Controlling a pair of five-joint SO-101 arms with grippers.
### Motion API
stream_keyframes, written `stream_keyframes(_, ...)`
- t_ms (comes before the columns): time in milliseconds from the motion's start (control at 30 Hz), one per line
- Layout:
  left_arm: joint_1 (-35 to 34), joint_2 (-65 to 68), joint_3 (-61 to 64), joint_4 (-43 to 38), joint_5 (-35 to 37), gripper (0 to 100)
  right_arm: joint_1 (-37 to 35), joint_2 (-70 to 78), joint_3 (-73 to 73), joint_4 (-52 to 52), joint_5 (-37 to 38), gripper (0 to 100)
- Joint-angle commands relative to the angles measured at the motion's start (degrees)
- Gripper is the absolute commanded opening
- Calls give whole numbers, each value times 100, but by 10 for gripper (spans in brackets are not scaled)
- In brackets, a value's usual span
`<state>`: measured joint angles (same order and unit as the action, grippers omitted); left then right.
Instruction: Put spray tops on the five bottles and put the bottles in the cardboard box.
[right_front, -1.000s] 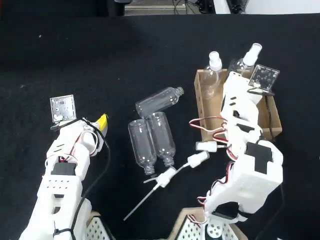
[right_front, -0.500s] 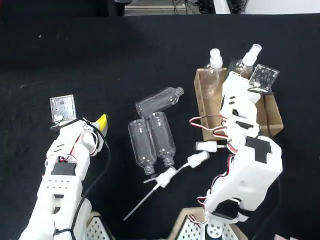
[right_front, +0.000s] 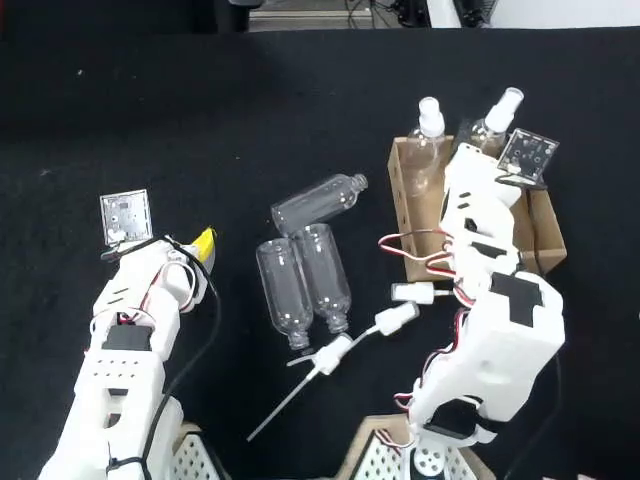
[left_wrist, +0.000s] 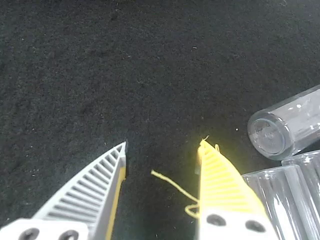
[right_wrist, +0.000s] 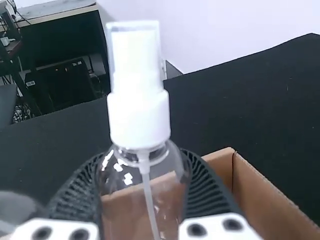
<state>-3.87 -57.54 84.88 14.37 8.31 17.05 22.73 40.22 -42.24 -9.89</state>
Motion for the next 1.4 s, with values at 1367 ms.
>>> stream_keyframes(1367,-13,-79,-66,-114,53,213,-132,-418,312,-114,246,200)
